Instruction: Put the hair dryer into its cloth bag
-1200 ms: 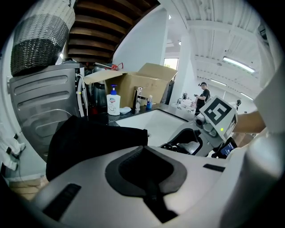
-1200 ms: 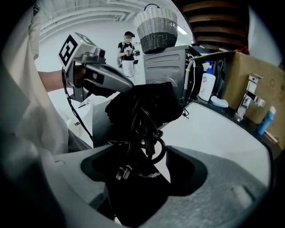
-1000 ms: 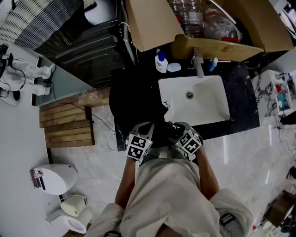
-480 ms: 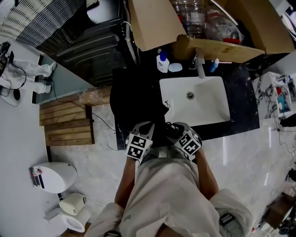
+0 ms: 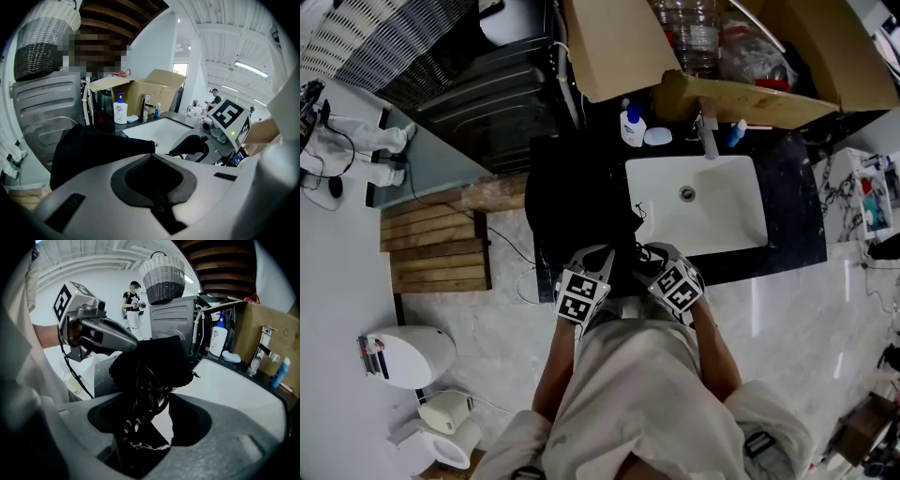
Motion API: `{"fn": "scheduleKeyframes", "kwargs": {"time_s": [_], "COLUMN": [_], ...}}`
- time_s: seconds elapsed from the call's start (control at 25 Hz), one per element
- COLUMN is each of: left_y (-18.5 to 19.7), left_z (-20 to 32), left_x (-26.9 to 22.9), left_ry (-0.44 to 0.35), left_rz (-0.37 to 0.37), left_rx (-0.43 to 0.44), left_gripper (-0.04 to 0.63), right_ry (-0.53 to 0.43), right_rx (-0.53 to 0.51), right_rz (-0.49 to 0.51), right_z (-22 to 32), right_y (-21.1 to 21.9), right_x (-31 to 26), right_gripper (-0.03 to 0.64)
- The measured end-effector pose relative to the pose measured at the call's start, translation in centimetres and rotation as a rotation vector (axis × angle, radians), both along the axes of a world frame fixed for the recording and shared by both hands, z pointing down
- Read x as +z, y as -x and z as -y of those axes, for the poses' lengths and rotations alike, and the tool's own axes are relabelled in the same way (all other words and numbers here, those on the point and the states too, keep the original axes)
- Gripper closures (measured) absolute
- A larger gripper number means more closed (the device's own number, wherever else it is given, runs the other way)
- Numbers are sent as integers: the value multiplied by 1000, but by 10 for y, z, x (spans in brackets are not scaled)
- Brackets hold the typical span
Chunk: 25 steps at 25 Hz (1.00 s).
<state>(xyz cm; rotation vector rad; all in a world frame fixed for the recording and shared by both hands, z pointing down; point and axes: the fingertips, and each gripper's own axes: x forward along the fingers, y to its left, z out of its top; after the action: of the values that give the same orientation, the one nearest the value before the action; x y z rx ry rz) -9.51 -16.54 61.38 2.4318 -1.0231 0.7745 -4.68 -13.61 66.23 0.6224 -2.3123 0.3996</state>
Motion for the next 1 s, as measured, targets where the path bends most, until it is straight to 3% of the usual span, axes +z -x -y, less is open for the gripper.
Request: {"fn": "scheduleKeyframes", "kwargs": {"time_s": [0.08,0.12,0.16,1.0], "left_y": [0,0,0,-1], "left_z": [1,1,1,4], "left_x": [-2,-2,-3,-15], "left_ry": [-2,-2,-2,-13], "left_rz": [-4,-7,-10,-58], "left_rx": [0,0,-1,5], "left_gripper": [589,589,589,589], "right_ry": [-14,-29,-40,-67], "right_rx": [25,36,39,14], "right_rz": [9,12,10,54], "right_z": [6,10,13,39], "right_y": [1,1,3,41], "right_x": [-5,-7,-9,-15], "right_gripper": [353,446,458,466]}}
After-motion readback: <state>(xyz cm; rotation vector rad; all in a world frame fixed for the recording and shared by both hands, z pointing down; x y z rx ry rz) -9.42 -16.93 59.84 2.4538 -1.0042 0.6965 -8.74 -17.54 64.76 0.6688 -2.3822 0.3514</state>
